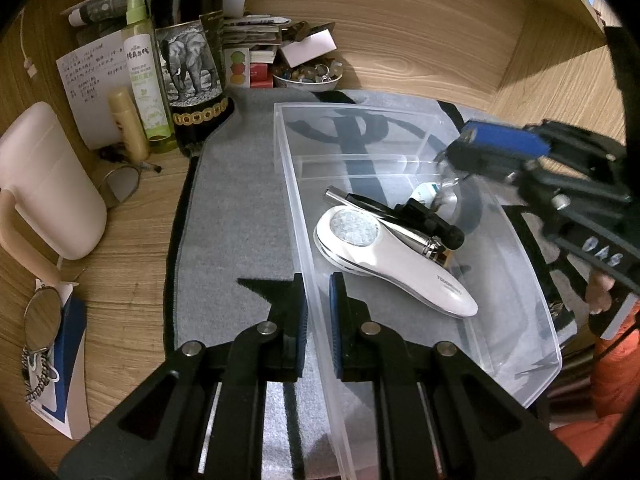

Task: Organize rigid objects
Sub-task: 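Carry the keys into the clear box and open the right tool, then reach the right tool to the black round grinder and grasp it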

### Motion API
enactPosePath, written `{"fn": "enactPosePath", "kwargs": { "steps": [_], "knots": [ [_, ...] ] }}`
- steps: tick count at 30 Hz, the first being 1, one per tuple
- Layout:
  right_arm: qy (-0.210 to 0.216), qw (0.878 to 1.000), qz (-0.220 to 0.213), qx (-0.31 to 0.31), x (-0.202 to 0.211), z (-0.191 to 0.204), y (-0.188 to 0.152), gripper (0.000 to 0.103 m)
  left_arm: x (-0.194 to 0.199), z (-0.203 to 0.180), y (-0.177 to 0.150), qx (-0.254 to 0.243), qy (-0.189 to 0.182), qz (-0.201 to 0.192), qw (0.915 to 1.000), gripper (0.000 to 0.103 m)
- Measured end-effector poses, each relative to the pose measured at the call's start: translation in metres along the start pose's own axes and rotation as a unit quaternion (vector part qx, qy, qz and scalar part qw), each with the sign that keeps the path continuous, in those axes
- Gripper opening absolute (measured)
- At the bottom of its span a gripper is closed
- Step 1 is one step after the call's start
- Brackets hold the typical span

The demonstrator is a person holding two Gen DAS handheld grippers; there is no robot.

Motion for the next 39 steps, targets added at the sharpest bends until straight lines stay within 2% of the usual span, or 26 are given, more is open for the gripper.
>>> {"fn": "enactPosePath", "kwargs": {
  "steps": [10,18,21,25,28,32,39],
  "knots": [
    [0.005,0.998,0.061,0.009,-0.028,0.005,-0.026,0.025,0.000,0.000,0.000,-0.001,0.000,0.000,1.0000,0.010],
    [0.009,0.996,0.089,0.007,-0.032,0.007,-0.039,0.026,-0.001,0.000,0.000,-0.003,0.003,0.000,1.0000,0.010],
    [0.007,0.996,0.089,0.005,-0.028,0.005,-0.041,0.034,-0.001,0.000,0.001,-0.004,0.003,0.000,1.0000,0.010],
    [-0.005,0.998,0.070,0.004,-0.015,0.001,-0.037,0.050,-0.001,0.000,0.001,-0.004,0.003,0.000,1.0000,0.010],
    [-0.015,0.998,0.053,-0.002,-0.002,-0.005,-0.035,0.056,-0.001,0.000,0.001,-0.004,0.004,0.000,1.0000,0.010],
    [-0.030,0.999,0.034,-0.015,0.016,-0.017,-0.034,0.070,-0.001,0.000,0.001,-0.004,0.004,0.000,1.0000,0.010],
    [-0.066,0.996,0.020,-0.050,0.047,-0.050,-0.047,0.071,-0.001,-0.001,0.001,-0.005,0.004,0.000,1.0000,0.010]
  ]
}}
Point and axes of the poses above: each gripper's, at about its wrist camera, not at the fingertips, and x roughly against the way its jaws point, z to its left, y to its top, the point moved 10 cm from there along -x, roughly the way its jaws point, and after that the axes turned 5 degrees about -x, right-handed, at the moved point
